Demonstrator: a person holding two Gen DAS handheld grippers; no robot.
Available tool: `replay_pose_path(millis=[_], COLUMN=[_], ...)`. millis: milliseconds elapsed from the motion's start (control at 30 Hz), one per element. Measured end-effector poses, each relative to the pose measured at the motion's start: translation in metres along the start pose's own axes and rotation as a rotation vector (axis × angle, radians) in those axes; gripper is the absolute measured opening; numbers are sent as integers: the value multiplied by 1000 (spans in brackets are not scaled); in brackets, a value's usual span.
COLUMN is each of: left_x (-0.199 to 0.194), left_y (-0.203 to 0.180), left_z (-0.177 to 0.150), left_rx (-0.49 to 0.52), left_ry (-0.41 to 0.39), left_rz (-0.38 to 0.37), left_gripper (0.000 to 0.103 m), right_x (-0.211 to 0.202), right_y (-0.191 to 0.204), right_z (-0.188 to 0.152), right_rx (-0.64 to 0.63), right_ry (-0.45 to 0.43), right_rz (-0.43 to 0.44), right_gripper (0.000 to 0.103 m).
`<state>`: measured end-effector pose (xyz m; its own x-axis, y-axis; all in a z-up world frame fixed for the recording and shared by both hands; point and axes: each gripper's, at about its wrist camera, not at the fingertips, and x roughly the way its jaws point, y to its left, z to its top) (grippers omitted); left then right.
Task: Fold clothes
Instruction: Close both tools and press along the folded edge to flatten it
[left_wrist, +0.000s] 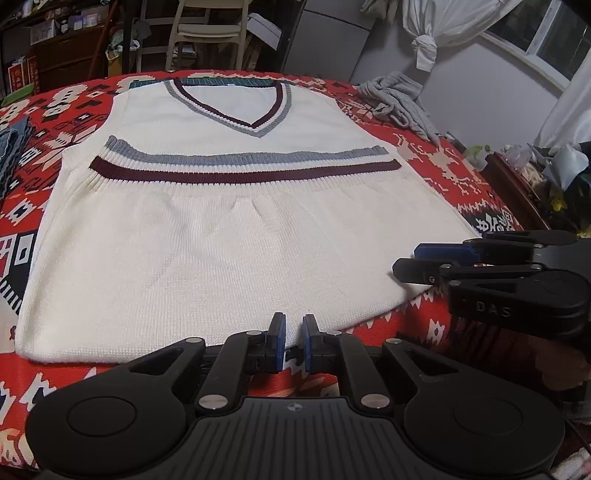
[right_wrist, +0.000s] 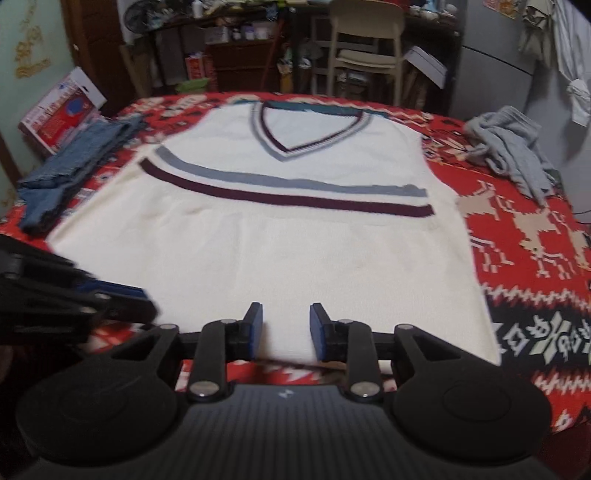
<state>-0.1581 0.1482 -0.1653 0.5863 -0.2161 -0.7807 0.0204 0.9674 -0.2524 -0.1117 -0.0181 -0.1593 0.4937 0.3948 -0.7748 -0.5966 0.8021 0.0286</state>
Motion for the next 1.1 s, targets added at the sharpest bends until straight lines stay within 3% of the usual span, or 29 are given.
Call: replay_pose_path(millis=[533,600,767,900,1100], left_x=[0,0,1,1,1], left_y=[-3,-3,-3,-3,7], left_z=[-1,-1,-1,-1,2], left_rx=[29,29,27,26,-34], left_ry=[-3,-2,-2,-2,9], left_rz=[-3,-5,-12,-16,-66], left_gripper=[15,17,21,21,26], right_x=[-17,-28,-16,-1,-14], right_y=[-14,-26,-52,-63,-72], right_z=[-23,-18,-5,-13,-32], right_rx=[-5,34,54,57,99], right_ry=[39,-11,-7,33,30], right_rz=[1,6,-107,-112,-96], right_gripper=[39,40,39,36,35])
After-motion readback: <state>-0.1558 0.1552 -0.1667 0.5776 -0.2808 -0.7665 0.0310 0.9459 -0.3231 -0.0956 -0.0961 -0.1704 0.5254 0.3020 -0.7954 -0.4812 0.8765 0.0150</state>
